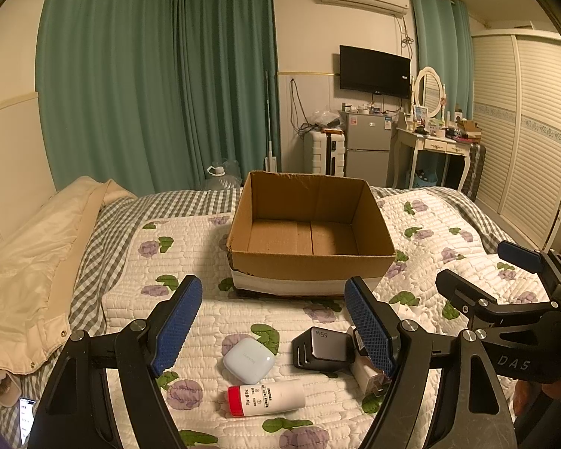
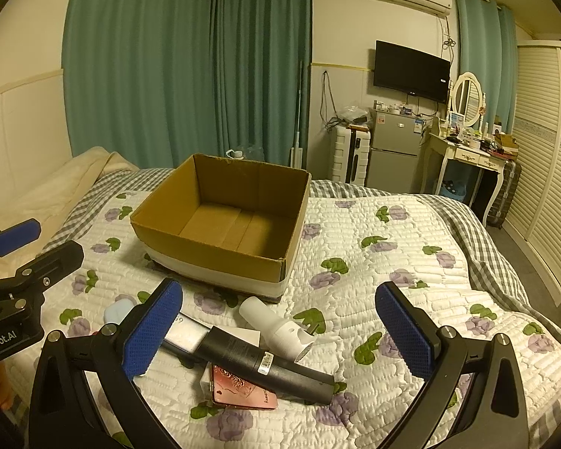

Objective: Organize rigid objects

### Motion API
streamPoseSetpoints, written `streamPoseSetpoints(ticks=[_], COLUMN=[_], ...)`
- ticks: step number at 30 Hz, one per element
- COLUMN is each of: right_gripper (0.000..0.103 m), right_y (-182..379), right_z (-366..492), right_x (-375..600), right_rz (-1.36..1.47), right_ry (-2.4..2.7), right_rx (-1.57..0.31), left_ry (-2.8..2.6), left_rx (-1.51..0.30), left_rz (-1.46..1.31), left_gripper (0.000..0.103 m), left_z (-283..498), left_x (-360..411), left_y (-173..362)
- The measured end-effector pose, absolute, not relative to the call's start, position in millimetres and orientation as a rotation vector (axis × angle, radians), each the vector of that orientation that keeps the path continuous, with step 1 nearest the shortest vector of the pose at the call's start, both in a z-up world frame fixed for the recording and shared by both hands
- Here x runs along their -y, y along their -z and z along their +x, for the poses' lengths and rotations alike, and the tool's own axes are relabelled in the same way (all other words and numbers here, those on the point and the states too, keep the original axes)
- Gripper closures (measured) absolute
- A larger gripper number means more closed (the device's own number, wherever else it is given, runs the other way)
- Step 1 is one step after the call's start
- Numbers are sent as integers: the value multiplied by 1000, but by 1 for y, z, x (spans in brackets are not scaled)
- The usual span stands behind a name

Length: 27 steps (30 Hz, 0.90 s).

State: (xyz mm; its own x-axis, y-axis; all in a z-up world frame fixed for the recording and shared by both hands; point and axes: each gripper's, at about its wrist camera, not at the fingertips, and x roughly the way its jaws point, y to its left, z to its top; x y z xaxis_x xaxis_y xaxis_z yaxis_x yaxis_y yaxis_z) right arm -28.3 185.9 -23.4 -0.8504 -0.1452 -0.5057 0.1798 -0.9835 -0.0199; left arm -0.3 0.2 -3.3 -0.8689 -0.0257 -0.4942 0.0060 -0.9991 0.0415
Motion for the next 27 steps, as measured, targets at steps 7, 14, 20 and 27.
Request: streamPoseSetpoints(ticks=[7, 14, 20, 27], right_gripper=[0, 0, 0, 0], right_y=[25, 23, 27, 59], right_z=[-28, -28, -33, -48], right_x=[-186, -186, -189, -194], right_rz=[781, 788, 831, 988], right_ry=[2852, 2839, 2817, 2758], right_rx=[-106, -114, -158, -213], left_ry=[3019, 3016, 2960, 2834], left_rx=[59, 59, 47, 61], left_rz=[795, 789, 888, 1216], left_gripper=[22, 21, 22, 22], left_z=[1, 0, -10, -28], left_x=[0, 1, 16, 21], left_y=[3, 2, 16, 83])
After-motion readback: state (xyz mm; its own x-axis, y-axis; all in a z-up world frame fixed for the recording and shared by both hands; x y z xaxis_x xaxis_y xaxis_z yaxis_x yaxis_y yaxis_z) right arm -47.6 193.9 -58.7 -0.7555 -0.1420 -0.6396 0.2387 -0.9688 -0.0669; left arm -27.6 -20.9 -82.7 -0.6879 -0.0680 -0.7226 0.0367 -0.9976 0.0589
